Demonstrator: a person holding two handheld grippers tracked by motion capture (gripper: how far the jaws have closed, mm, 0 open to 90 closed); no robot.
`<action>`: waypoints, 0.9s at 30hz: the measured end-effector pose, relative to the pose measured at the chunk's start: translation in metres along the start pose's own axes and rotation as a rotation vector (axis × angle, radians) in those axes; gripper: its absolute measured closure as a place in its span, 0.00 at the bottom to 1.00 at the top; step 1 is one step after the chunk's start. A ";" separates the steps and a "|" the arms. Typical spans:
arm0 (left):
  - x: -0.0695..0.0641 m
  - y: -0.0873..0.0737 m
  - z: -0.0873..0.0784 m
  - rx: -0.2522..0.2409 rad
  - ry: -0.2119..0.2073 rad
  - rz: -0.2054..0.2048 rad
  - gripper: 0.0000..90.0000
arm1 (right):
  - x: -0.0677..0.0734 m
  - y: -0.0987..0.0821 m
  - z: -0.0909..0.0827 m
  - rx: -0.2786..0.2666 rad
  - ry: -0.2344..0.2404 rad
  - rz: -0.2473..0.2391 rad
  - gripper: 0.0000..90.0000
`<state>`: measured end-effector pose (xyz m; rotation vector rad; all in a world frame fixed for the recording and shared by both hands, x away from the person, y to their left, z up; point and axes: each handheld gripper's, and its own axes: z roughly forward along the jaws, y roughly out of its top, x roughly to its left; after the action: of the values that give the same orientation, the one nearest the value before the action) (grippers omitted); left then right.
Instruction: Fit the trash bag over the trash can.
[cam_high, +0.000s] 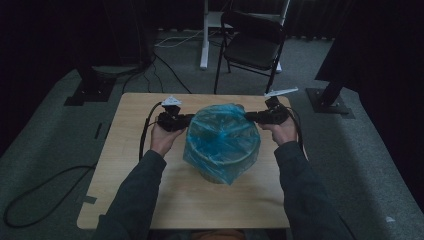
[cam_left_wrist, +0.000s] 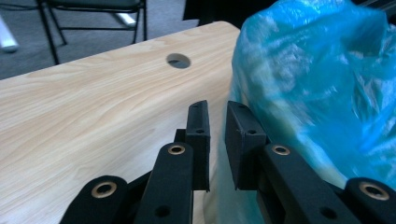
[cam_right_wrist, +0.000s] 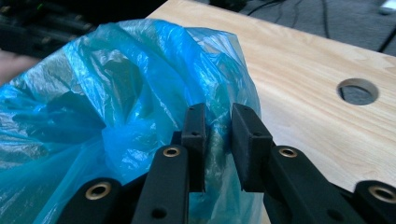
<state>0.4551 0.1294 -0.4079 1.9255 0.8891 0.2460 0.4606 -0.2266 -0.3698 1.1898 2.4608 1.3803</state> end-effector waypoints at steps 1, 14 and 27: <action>-0.002 0.000 0.001 0.004 -0.003 0.005 0.88 | 0.000 0.000 -0.002 -0.011 0.003 -0.001 0.77; -0.007 0.002 0.005 0.011 -0.013 0.031 0.88 | -0.014 0.015 0.014 -0.059 -0.068 0.030 1.00; -0.021 0.029 -0.042 -0.176 -0.042 0.075 0.77 | -0.037 -0.013 0.028 0.122 -0.119 0.168 0.73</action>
<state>0.4325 0.1366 -0.3583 1.7958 0.7435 0.3160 0.4899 -0.2359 -0.4068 1.4894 2.4418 1.1698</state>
